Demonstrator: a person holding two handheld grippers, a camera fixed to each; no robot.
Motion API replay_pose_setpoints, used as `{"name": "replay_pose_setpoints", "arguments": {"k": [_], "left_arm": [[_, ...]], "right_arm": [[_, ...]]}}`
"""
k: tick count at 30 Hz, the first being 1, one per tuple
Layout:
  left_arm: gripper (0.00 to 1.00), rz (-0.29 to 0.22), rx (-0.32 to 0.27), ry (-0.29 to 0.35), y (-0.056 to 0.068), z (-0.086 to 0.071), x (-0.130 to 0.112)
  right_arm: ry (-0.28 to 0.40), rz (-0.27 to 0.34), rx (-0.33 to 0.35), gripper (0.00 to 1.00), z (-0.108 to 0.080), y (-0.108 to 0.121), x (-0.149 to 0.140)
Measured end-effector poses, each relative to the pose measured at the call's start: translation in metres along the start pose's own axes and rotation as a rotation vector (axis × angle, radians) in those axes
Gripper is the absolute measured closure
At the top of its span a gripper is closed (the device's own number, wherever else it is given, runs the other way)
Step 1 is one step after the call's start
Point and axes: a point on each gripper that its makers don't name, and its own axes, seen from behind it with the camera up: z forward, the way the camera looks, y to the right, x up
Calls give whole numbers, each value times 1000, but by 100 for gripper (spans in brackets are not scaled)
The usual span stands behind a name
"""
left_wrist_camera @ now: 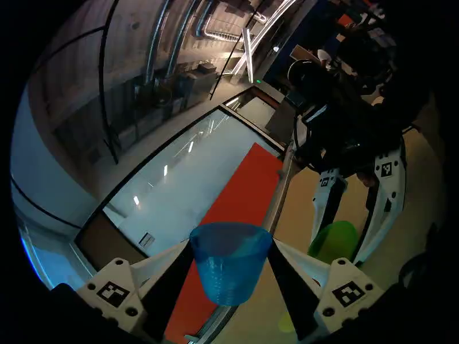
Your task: Pour water
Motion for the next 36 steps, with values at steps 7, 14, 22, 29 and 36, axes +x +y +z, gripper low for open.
{"name": "replay_pose_setpoints", "arguments": {"k": [7, 14, 22, 29, 36], "left_arm": [[14, 17, 0, 4, 0, 1, 1], [14, 41, -2, 12, 3, 4, 3], [14, 72, 2, 13, 2, 7, 5], [14, 93, 7, 18, 1, 8, 8], [14, 118, 15, 20, 0, 7, 10]], "right_arm": [[3, 0, -1, 8, 0, 2, 2], [4, 2, -4, 8, 0, 5, 1], [5, 2, -6, 8, -1, 6, 0], [6, 0, -9, 8, -3, 8, 1], [9, -2, -13, 8, -5, 10, 2]]}}
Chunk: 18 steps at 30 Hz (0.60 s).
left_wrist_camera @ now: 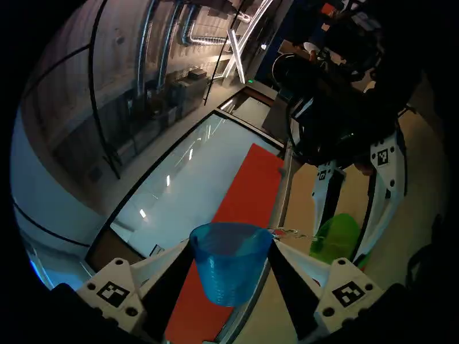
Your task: Pour water
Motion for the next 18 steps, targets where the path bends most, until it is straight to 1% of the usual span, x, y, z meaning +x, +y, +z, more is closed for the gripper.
{"name": "replay_pose_setpoints", "arguments": {"k": [18], "left_arm": [[14, 68, 15, 5, -6, 1, 4]], "right_arm": [[-1, -10, 0, 8, 0, 0, 2]]}}
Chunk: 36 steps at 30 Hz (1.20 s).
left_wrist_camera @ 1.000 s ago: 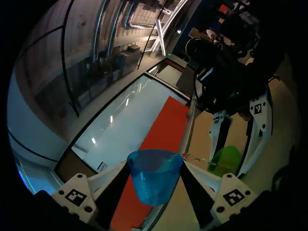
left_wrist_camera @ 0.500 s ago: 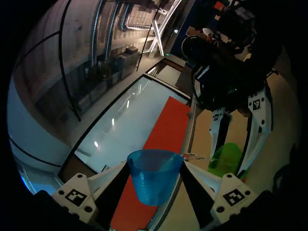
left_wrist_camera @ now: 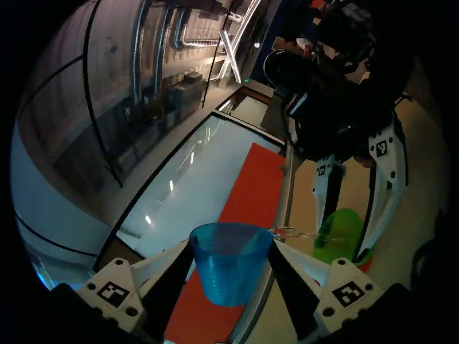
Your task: Pour water
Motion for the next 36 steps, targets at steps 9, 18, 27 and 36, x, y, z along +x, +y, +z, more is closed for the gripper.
{"name": "replay_pose_setpoints", "arguments": {"k": [9, 18, 27, 36], "left_arm": [[14, 25, 2, 0, 0, 1, 0], [14, 44, 3, -2, -2, 2, -1], [14, 72, 4, -10, -2, 1, -3], [14, 101, -7, -6, 0, 0, 0]], "right_arm": [[0, -3, 2, 8, 1, 0, 1], [0, -5, 4, 8, 4, 0, 2], [3, -5, 2, 8, 4, 0, 2], [8, -6, 2, 8, 4, -1, 2]]}}
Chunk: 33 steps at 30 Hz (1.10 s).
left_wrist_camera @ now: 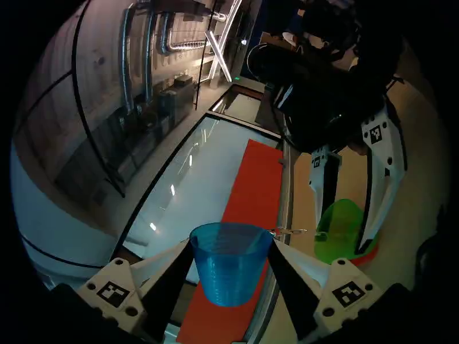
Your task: Pour water
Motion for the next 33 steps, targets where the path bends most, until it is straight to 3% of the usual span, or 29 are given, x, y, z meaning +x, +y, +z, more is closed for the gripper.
{"name": "replay_pose_setpoints", "arguments": {"k": [20, 33], "left_arm": [[14, 52, 9, 11, -7, -4, 6], [14, 113, 13, 5, -9, -2, 5]], "right_arm": [[8, -5, -3, 8, 0, 1, 2], [11, -9, -2, 8, 1, 1, 5]]}}
